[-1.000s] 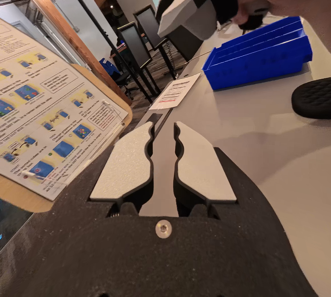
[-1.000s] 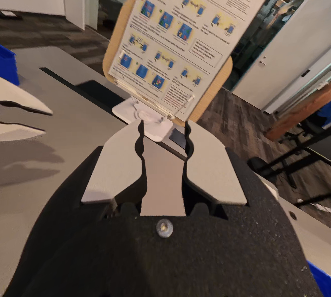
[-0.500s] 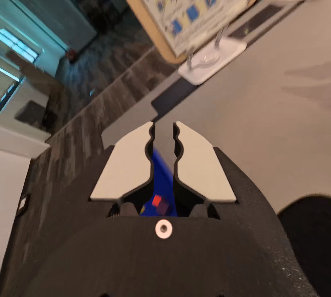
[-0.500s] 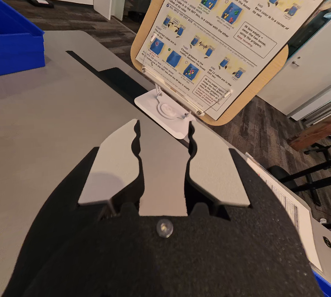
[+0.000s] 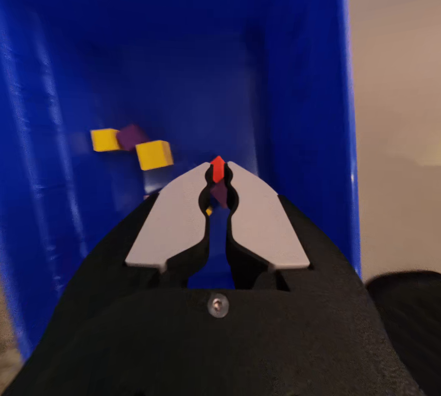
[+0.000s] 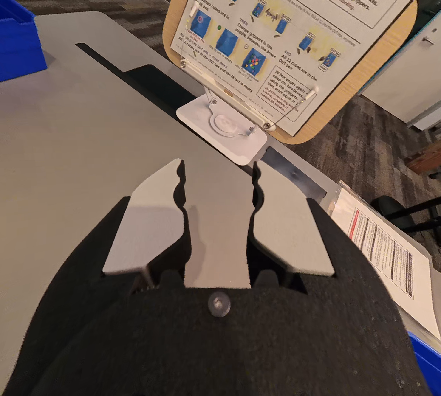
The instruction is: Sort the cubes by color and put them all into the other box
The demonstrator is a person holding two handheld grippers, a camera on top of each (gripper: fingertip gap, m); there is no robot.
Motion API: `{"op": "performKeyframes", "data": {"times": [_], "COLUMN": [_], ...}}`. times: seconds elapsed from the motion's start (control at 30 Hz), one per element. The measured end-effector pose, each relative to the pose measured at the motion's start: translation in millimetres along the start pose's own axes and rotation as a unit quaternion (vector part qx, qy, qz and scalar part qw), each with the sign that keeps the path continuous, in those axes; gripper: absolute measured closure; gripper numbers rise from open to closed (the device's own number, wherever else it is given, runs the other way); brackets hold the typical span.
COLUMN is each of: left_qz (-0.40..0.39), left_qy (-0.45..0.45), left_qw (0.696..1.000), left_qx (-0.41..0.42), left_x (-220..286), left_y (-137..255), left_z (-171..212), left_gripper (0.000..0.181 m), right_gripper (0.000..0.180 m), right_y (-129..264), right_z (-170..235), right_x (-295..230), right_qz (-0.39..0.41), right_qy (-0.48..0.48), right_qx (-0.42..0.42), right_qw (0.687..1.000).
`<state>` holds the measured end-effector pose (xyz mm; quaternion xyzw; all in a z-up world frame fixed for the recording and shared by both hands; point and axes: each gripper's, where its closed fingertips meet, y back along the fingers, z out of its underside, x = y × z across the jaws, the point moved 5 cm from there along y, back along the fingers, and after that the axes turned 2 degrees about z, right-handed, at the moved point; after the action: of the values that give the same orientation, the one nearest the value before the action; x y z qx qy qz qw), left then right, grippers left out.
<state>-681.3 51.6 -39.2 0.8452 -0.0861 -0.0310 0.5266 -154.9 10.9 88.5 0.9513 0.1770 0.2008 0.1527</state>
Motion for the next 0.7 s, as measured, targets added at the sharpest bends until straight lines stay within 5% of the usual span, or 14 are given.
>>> {"op": "performKeyframes", "data": {"times": [0.17, 0.33, 0.7], "left_qz": [-0.029, 0.036, -0.022], "left_qy": [0.041, 0.123, 0.101], "left_qw": [0.997, 0.987, 0.984], "left_qx": [-0.064, -0.098, -0.145], "left_x": [-14, -7, -9], "left_y": [-11, -26, -47], "left_z": [5, 8, 17], "left_gripper": [0.150, 0.136, 0.152], "right_gripper": [0.126, 0.125, 0.125], "right_y": [-4, -8, -7], "right_z": [8, 13, 16], "right_x": [5, 5, 8], "right_qz": [0.000, 0.003, 0.000], "right_qy": [0.001, 0.018, 0.034], "right_qx": [-0.018, -0.031, -0.036], "right_qw": [1.000, 0.999, 0.999]}}
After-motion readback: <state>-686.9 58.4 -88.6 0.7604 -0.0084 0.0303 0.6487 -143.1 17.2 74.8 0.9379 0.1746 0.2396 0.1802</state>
